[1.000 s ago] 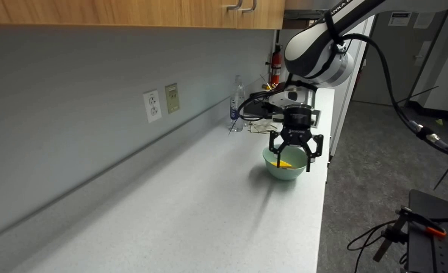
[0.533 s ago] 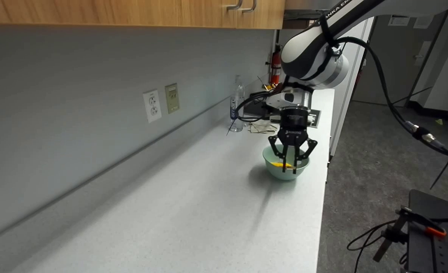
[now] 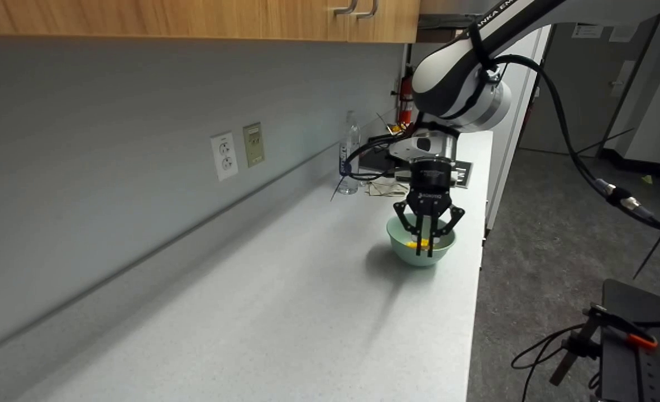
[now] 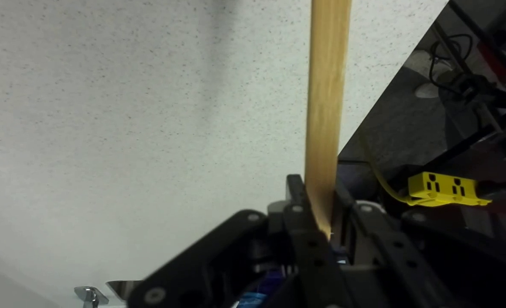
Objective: Use the object to mix the contents in the bowl
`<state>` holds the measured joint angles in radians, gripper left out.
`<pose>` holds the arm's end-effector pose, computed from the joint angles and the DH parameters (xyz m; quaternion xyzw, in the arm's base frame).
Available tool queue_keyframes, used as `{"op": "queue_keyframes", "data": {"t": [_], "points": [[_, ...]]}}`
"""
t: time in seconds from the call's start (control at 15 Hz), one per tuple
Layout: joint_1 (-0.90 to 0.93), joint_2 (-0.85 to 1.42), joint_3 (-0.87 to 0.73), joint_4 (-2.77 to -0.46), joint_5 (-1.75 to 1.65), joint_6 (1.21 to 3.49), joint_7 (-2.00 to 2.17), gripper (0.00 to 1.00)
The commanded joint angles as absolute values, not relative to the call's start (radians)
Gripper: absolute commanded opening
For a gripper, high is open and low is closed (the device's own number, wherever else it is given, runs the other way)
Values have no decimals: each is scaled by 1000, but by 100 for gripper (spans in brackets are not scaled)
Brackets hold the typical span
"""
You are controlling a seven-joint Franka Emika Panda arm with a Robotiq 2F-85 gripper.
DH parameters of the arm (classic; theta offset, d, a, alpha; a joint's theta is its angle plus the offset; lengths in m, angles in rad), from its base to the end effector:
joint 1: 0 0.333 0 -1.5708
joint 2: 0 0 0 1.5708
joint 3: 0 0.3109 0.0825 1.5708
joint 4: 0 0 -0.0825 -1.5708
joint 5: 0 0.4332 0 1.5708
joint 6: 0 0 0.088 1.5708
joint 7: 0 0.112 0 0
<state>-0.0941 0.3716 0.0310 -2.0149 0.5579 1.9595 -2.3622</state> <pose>0.5895 0.0003 0.2032 -0.5258 -0.7924 -0.1461 0.2728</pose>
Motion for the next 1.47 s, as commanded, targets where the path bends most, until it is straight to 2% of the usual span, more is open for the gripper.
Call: {"op": "queue_keyframes", "data": {"t": [0.0, 1.0, 1.4], "points": [[-112, 350, 57, -2005, 561, 1944, -2403, 4], [-191, 339, 27, -2031, 700, 1878, -2575, 4], [-184, 322, 40, -2029, 786, 1744, -2630, 4]]}}
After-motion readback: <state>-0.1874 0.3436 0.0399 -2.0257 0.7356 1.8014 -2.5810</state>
